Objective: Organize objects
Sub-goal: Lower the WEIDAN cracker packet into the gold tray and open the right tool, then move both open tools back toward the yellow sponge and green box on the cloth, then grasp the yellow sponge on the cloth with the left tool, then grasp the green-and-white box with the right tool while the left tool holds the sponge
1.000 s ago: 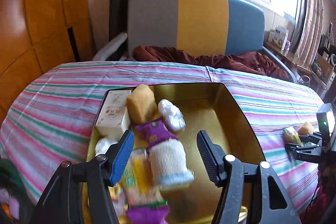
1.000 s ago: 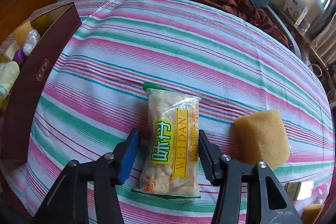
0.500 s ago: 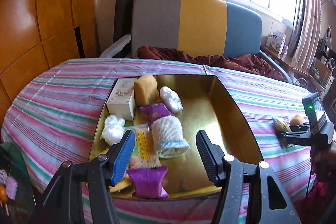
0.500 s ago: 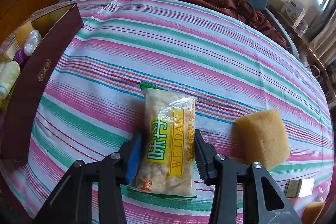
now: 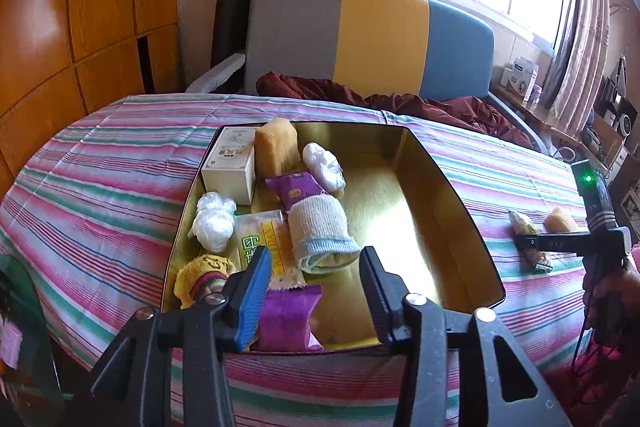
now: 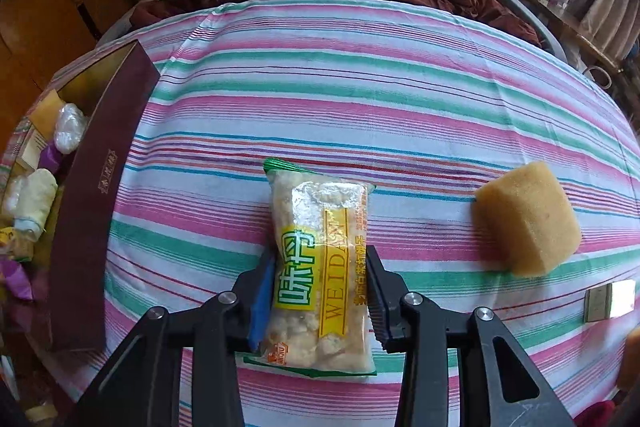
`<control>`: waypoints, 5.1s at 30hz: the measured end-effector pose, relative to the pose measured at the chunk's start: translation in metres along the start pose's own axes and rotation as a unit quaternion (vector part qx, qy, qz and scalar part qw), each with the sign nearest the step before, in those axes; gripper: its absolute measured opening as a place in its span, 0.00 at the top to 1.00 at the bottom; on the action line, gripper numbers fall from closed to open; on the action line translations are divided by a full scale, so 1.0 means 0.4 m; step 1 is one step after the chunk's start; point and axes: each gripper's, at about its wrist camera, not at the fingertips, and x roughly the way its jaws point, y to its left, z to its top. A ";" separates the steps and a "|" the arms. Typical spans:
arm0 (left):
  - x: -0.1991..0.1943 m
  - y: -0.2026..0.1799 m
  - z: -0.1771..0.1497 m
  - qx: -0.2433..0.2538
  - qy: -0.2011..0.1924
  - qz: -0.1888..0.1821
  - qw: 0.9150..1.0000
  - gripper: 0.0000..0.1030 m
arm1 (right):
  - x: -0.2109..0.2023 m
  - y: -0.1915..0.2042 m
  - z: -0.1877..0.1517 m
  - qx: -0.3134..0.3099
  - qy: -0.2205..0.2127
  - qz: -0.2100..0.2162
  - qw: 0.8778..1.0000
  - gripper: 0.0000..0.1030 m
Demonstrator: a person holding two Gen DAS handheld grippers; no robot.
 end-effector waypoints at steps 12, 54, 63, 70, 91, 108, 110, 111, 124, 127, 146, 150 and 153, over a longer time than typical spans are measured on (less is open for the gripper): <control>-0.006 0.065 -0.010 -0.031 0.001 0.004 1.000 0.61 | -0.164 0.186 0.034 -0.006 -0.070 0.107 0.992 0.60; -0.016 0.085 -0.042 -0.029 0.019 0.022 0.999 0.21 | -0.171 0.403 -0.022 -0.062 -0.097 0.147 0.982 0.02; -0.025 0.003 -0.030 0.010 0.016 -0.009 1.000 0.21 | -0.225 0.162 -0.031 0.031 -0.111 0.123 0.986 0.02; -0.015 -0.078 -0.017 0.045 0.022 -0.045 0.998 0.21 | -0.274 -0.121 -0.030 0.166 -0.144 0.077 0.972 0.01; 0.119 -0.421 0.048 0.094 0.139 -0.191 0.967 0.24 | -0.368 -0.503 -0.152 0.397 -0.298 0.025 0.868 0.00; 0.277 -0.883 0.068 0.312 0.131 -0.271 0.901 0.19 | -0.336 -0.562 -0.201 0.468 -0.291 0.096 0.829 0.00; 0.300 -0.925 0.061 0.329 0.130 -0.278 0.893 0.18 | -0.331 -0.562 -0.200 0.466 -0.288 0.103 0.830 0.00; 0.313 -0.949 0.058 0.338 0.127 -0.280 0.890 0.17 | -0.328 -0.563 -0.199 0.465 -0.287 0.109 0.830 0.00; 0.456 -1.075 0.040 0.370 0.160 -0.270 0.875 0.31 | -0.304 -0.581 -0.210 0.483 -0.278 0.149 0.817 0.00; 0.450 -1.042 0.035 0.350 0.152 -0.274 0.883 0.37 | -0.303 -0.584 -0.212 0.486 -0.276 0.150 0.816 0.00; 0.176 -0.582 -0.054 0.209 0.141 -0.270 0.929 0.41 | -0.261 -0.567 -0.167 0.470 -0.192 0.094 0.856 0.00; 0.133 -0.523 -0.053 0.198 0.131 -0.276 0.931 0.41 | -0.262 -0.581 -0.123 0.413 -0.128 0.084 0.898 0.00; 0.115 -0.490 -0.057 0.184 0.127 -0.287 0.931 0.41 | -0.262 -0.611 -0.096 0.347 -0.070 0.037 0.935 0.00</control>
